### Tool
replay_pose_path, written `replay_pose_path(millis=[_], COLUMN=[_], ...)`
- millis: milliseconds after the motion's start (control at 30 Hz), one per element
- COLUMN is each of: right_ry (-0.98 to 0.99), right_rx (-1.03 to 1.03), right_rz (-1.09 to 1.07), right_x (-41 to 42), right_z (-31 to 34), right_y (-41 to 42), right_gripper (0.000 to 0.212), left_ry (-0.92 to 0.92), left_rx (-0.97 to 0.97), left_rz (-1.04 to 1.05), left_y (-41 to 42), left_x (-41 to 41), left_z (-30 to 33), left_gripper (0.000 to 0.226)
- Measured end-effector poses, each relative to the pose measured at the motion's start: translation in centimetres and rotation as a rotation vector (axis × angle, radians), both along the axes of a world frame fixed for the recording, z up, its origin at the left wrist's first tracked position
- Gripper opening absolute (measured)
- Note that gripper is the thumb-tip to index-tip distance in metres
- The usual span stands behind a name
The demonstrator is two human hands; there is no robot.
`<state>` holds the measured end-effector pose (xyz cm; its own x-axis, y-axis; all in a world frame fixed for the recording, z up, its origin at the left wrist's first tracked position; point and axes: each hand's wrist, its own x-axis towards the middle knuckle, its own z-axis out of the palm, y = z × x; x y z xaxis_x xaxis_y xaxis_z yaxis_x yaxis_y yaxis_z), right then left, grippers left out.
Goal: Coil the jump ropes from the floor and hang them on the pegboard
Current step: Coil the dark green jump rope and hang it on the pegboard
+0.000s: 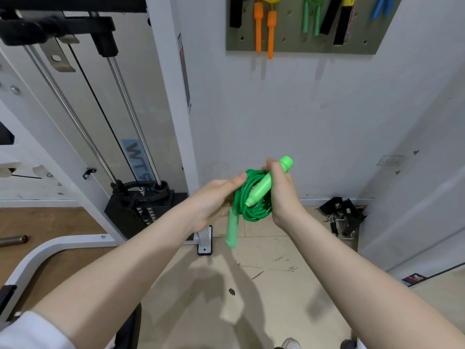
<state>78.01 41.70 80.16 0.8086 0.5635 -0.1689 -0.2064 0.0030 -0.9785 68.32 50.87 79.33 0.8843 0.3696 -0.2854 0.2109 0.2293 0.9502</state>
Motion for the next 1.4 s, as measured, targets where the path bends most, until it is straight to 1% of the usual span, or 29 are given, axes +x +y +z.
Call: replay_pose_path(millis=[67, 133, 200, 233, 267, 333, 367, 400, 433, 467, 500, 533, 633, 733, 767, 833, 867, 900, 933, 1000, 1067, 1133, 1167, 1200, 1233, 1267, 1300, 1367, 1400], right_ry=[0.036, 0.007, -0.158, -0.275, -0.38, -0.498, -0.52, -0.558, -0.612, -0.671, -0.717, -0.731, -0.724, -0.832, -0.888, -0.938, -0.914, -0.837, -0.694, -0.246, 0.188, 0.529, 0.663, 0.746, 0.787, 0.812, 0.829, 0.859, 0.857], right_rx=[-0.009, -0.096, -0.217, -0.223, -0.184, -0.04, 0.01, 0.004, -0.058, -0.131, -0.193, -0.222, -0.247, -0.266, -0.317, -0.46, -0.484, -0.466, -0.401, -0.225, -0.069, 0.154, 0.263, 0.317, 0.317, 0.298, 0.285, 0.334, 0.359], right_rz=[0.073, 0.126, 0.158, 0.108, 0.007, -0.153, -0.141, -0.075, 0.012, 0.109, 0.191, 0.248, 0.276, 0.261, 0.235, 0.166, 0.122, 0.079, 0.045, 0.054, 0.156, 0.216, 0.226, 0.218, 0.198, 0.184, 0.162, 0.139, 0.126], right_x=[-0.3, -0.2, -0.1, 0.1, 0.2, 0.4, 0.4, 0.3, 0.1, -0.2, -0.4, -0.6, -0.7, -1.0, -1.2, -1.5, -1.6, -1.4, -1.3, -1.1, -1.1, -0.6, 0.0, 0.6, 1.2, 1.4, 1.5, 0.9, 0.5], right_z=[0.3, 0.3, -0.3, -0.8, -1.3, -1.8, -1.9, -1.9, -1.8, -1.6, -1.4, -1.2, -1.4, -1.6, -1.6, -1.4, -1.2, -1.1, -0.7, 0.1, 1.0, 2.3, 2.8, 3.3, 3.6, 3.7, 3.4, 2.9, 2.6], right_y=[0.0, 0.2, 0.3, 0.4, 0.3, -0.3, -0.5, -0.8, -0.9, -1.0, -1.0, -0.9, -0.6, -0.6, -0.4, -0.1, 0.0, 0.4, 0.8, 1.5, 1.6, 1.4, 1.2, 1.1, 1.0, 1.0, 1.3, 2.3, 2.9], right_gripper=[0.022, 0.025, 0.029, 0.031, 0.031, 0.024, 0.019, 0.013, 0.018, 0.03, 0.037, 0.035, 0.01, 0.003, 0.007, 0.016, 0.018, 0.021, 0.026, 0.036, 0.046, 0.055, 0.056, 0.055, 0.051, 0.048, 0.05, 0.057, 0.056], left_ry=[-0.066, -0.118, -0.126, -0.12, -0.107, -0.061, -0.036, -0.022, -0.009, -0.007, -0.014, -0.033, -0.094, -0.117, -0.122, -0.132, -0.133, -0.133, -0.133, -0.136, -0.13, -0.092, -0.09, -0.102, -0.107, -0.095, -0.061, 0.019, 0.047], left_rx=[-0.032, -0.021, 0.054, 0.104, 0.158, 0.29, 0.361, 0.417, 0.453, 0.476, 0.468, 0.433, 0.283, 0.094, 0.11, 0.283, 0.401, 0.542, 0.689, 0.896, 0.976, 1.04, 1.048, 1.026, 0.987, 0.955, 0.952, 1.045, 1.105], left_rz=[-0.034, 0.064, 0.201, 0.264, 0.321, 0.412, 0.433, 0.446, 0.451, 0.452, 0.451, 0.452, 0.46, 0.481, 0.463, 0.374, 0.316, 0.266, 0.23, 0.18, 0.115, 0.023, -0.025, -0.062, -0.087, -0.093, -0.08, -0.031, -0.022], left_y=[-1.0, -1.6, -2.1, -2.2, -2.2, -1.7, -1.3, -0.9, -0.4, 0.0, 0.0, 0.0, 0.0, 0.4, 0.6, 0.5, 0.4, 0.3, 0.2, 0.4, 0.9, 1.2, 1.2, 1.1, 1.0, 0.8, 0.6, 0.0, -0.2], left_x=[-0.1, 0.2, 0.4, 0.5, 0.6, 1.0, 1.2, 1.4, 1.5, 1.6, 1.7, 1.8, 1.9, 1.4, 1.1, 0.6, 0.5, 0.4, 0.4, 0.3, 0.2, -0.2, -0.4, -0.7, -0.9, -1.0, -1.1, -1.0, -0.9], left_z=[-0.3, -0.8, -1.3, -1.7, -2.0, -2.5, -2.5, -2.6, -2.5, -2.4, -1.9, -1.7, -1.0, -0.7, -0.6, -0.3, -0.2, 0.0, 0.3, 0.9, 1.4, 1.7, 1.8, 1.8, 1.9, 1.9, 2.0, 2.4, 2.5], left_gripper=[0.038, 0.024, 0.016, 0.017, 0.018, 0.021, 0.024, 0.024, 0.023, 0.021, 0.02, 0.021, 0.021, 0.018, 0.017, 0.012, 0.01, 0.012, 0.018, 0.036, 0.048, 0.053, 0.055, 0.056, 0.061, 0.07, 0.083, 0.103, 0.106])
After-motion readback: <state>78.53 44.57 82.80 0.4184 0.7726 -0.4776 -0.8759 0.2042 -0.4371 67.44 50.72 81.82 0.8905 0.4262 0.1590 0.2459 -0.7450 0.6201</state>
